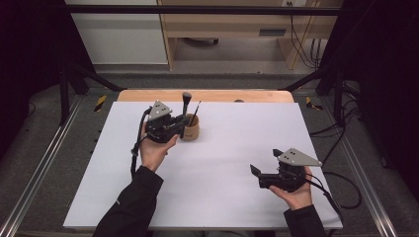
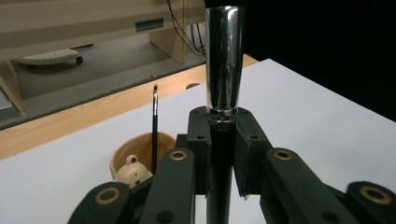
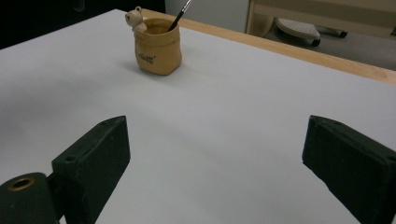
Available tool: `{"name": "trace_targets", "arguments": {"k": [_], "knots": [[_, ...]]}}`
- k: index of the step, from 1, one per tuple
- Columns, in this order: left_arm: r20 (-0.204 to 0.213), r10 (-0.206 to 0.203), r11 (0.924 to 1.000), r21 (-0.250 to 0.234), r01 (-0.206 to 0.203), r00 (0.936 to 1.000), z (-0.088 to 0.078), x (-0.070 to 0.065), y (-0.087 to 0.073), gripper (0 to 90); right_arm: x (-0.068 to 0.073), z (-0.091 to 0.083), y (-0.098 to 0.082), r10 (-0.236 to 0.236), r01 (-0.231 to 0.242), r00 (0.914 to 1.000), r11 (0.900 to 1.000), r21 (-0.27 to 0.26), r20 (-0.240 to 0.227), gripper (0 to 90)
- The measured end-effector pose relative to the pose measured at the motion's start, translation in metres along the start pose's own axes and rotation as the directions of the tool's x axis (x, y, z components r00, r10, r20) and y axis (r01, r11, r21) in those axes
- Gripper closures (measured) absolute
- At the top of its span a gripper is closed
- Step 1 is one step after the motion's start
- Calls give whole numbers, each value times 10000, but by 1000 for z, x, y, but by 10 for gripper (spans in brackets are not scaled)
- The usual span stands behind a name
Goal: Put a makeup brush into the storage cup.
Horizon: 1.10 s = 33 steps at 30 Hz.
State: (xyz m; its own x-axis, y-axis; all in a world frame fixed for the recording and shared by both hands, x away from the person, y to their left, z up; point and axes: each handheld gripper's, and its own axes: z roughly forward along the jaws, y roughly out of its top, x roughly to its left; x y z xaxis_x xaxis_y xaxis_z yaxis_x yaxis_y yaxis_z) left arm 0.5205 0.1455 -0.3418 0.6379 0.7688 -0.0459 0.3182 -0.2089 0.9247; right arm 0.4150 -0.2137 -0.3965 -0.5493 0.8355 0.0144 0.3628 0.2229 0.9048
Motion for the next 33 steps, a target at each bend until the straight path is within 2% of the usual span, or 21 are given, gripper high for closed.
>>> {"name": "trace_targets", "arguments": {"k": [3,9,19,33], "knots": [[-31,75,10000,-39,-75,10000,1,0,4,786,-5,-2,-3,329,-329,9995,9994,-95,-18,85],[-43,54,9999,-150,-55,10000,7,2,10,787,-7,-3,-7,145,-144,9997,9999,-69,194,71],[-75,-69,9995,-296,66,9999,18,8,14,787,-13,-9,-12,544,-531,9982,9975,-462,265,63],[-426,31,9999,-139,-37,9991,44,16,16,787,-17,-11,-14,565,-547,9980,9969,-568,299,63]]}}
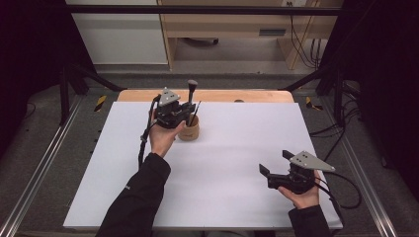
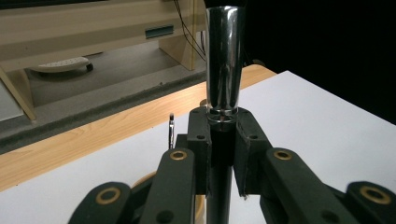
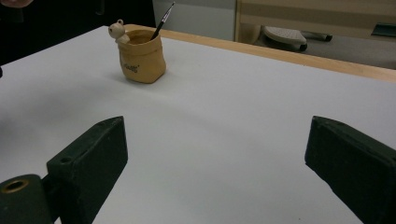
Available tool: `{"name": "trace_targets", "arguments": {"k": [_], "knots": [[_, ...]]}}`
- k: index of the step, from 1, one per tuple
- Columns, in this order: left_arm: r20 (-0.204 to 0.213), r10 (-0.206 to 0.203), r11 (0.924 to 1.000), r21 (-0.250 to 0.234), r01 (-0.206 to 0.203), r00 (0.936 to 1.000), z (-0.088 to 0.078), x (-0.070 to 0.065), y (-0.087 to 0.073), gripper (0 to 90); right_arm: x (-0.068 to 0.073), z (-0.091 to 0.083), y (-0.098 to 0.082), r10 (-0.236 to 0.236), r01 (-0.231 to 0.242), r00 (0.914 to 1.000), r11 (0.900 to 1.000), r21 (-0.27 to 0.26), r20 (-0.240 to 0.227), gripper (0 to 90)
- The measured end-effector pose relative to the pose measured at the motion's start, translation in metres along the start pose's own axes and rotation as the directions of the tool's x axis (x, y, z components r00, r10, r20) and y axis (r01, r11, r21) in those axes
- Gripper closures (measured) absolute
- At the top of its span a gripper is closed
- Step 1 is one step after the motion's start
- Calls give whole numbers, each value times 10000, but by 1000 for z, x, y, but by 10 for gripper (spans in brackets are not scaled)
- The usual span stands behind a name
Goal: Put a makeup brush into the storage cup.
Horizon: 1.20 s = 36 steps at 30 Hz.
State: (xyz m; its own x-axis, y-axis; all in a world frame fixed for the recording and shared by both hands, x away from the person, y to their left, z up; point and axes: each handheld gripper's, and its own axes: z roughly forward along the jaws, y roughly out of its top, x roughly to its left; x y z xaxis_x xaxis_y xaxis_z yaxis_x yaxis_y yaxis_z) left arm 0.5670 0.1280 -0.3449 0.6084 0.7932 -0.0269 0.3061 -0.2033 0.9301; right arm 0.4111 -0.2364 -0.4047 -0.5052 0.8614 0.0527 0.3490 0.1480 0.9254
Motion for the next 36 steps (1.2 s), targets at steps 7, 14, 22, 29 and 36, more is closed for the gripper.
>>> {"name": "trace_targets", "arguments": {"k": [7,14,22,29,36], "knots": [[-272,86,9997,239,-79,9996,14,5,-1,787,-1,-1,0,0,0,10000,10000,-47,30,61],[-430,-64,9995,308,77,9991,25,12,-5,787,-1,-1,1,16,-16,10000,10000,-73,18,61],[-539,-171,9989,422,194,9984,37,15,-10,787,-2,-1,1,8,-7,10000,10000,-56,11,60],[-539,-194,9981,566,224,9984,48,16,-17,788,-2,-1,1,-9,9,10000,10000,-58,-23,61],[-621,-102,9974,702,145,9980,55,17,-23,788,-2,-1,1,5,-5,10000,10000,-62,-24,61]]}}
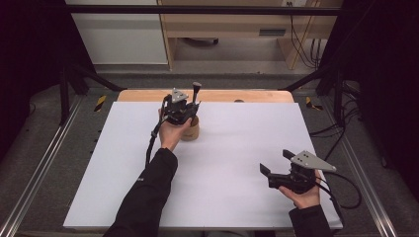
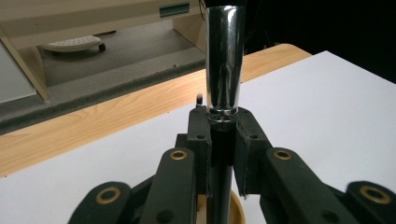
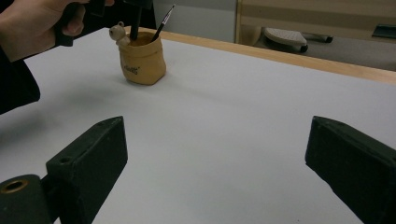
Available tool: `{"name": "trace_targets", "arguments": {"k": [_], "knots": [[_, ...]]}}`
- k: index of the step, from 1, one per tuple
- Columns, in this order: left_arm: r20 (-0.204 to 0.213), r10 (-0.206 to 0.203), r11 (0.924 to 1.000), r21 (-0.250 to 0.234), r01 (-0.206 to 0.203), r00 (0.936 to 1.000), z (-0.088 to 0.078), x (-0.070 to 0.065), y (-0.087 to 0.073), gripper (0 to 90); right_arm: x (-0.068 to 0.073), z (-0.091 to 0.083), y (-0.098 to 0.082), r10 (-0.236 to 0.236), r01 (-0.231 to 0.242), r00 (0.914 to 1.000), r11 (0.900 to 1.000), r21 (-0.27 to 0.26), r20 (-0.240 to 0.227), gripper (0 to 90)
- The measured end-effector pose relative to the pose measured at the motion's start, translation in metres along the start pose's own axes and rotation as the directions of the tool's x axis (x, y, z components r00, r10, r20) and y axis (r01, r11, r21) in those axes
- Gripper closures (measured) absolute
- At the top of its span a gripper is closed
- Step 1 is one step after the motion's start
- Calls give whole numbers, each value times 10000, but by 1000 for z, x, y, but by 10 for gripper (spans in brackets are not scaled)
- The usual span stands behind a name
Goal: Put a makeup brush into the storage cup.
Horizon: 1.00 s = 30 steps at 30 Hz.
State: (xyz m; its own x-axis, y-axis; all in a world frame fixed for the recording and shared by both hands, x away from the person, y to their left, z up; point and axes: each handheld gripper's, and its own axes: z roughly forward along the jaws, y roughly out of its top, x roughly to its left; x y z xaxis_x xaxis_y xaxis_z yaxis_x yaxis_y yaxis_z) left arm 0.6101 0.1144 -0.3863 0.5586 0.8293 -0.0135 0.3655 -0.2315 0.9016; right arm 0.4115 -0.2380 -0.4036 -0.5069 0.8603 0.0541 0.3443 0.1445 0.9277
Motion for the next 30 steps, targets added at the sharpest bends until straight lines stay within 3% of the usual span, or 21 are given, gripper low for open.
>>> {"name": "trace_targets", "arguments": {"k": [18,30], "knots": [[-37,-5,9995,309,6,10000,8,4,-24,787,1,1,-1,-29,30,10000,10000,42,-10,62],[-13,206,9982,559,-204,9998,10,2,-34,786,1,2,-1,-118,118,9999,9999,74,-53,63]]}}
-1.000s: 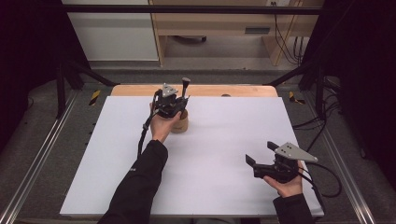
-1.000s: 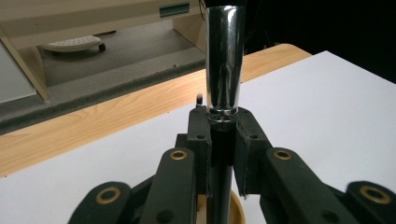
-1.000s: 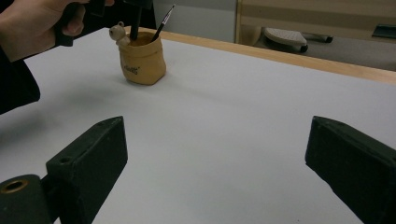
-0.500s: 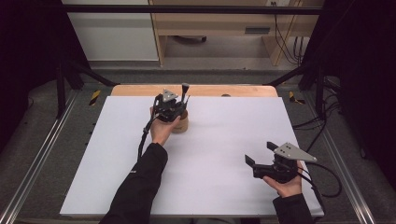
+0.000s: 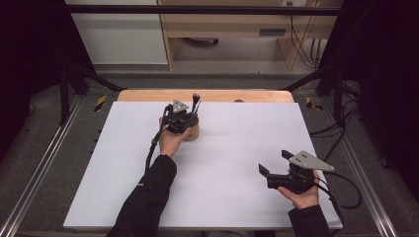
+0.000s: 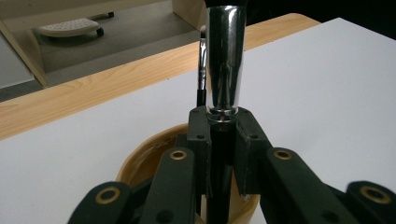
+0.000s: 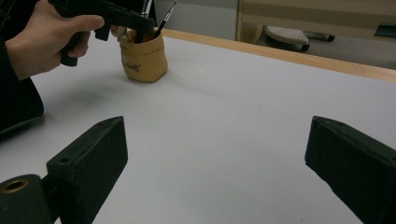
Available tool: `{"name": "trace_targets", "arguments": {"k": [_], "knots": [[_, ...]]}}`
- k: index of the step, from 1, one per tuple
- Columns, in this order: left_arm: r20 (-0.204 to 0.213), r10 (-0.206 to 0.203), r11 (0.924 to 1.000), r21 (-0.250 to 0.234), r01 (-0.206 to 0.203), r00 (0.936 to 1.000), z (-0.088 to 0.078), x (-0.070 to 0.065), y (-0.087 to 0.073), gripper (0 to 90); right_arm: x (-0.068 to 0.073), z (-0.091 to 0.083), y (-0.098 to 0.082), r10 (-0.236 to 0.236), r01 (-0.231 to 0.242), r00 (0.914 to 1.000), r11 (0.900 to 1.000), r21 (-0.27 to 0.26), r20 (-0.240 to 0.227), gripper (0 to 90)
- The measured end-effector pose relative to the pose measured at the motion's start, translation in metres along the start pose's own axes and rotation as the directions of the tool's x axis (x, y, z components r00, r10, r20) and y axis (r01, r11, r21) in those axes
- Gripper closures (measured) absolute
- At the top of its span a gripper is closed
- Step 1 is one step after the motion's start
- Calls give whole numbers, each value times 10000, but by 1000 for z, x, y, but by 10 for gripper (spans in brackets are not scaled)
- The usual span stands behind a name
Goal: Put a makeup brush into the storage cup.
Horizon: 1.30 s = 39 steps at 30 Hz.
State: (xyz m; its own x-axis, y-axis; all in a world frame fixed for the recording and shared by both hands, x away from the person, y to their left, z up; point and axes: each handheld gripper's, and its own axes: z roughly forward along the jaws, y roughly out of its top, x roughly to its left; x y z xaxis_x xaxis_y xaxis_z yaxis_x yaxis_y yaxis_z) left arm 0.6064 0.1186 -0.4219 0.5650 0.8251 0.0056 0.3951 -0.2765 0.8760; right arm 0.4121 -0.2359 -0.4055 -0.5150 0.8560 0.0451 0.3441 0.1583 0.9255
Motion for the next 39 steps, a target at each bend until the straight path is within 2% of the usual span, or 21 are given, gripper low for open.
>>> {"name": "trace_targets", "arguments": {"k": [5,8,13,17,26,29,35,39], "knots": [[30,25,10000,45,-25,10000,-2,-1,-1,781,0,0,0,5,-5,10000,10000,2,-7,63],[44,62,10000,31,-62,10000,-6,-1,-1,748,1,0,0,34,-34,10000,10000,-8,-5,63],[74,55,9995,-298,-52,10000,-18,-4,-1,727,2,1,0,110,-110,9999,9999,-5,-59,63],[193,-77,9983,-574,88,9998,-32,-3,2,690,1,1,0,115,-115,9999,9999,-28,-38,63],[607,-25,9939,-1100,92,9982,-68,-5,5,595,1,-1,1,221,-221,9998,9997,-94,-5,62],[900,-68,9935,-1128,170,9959,-78,-6,5,546,0,-1,1,185,-185,9998,9998,-109,-13,60],[1240,175,9934,-1149,-32,9921,-99,-11,0,472,0,-1,2,281,-282,9996,9995,-163,-34,54],[1297,295,9932,-1152,-145,9911,-112,-14,-7,429,0,-2,2,312,-313,9995,9993,-194,-28,51]]}}
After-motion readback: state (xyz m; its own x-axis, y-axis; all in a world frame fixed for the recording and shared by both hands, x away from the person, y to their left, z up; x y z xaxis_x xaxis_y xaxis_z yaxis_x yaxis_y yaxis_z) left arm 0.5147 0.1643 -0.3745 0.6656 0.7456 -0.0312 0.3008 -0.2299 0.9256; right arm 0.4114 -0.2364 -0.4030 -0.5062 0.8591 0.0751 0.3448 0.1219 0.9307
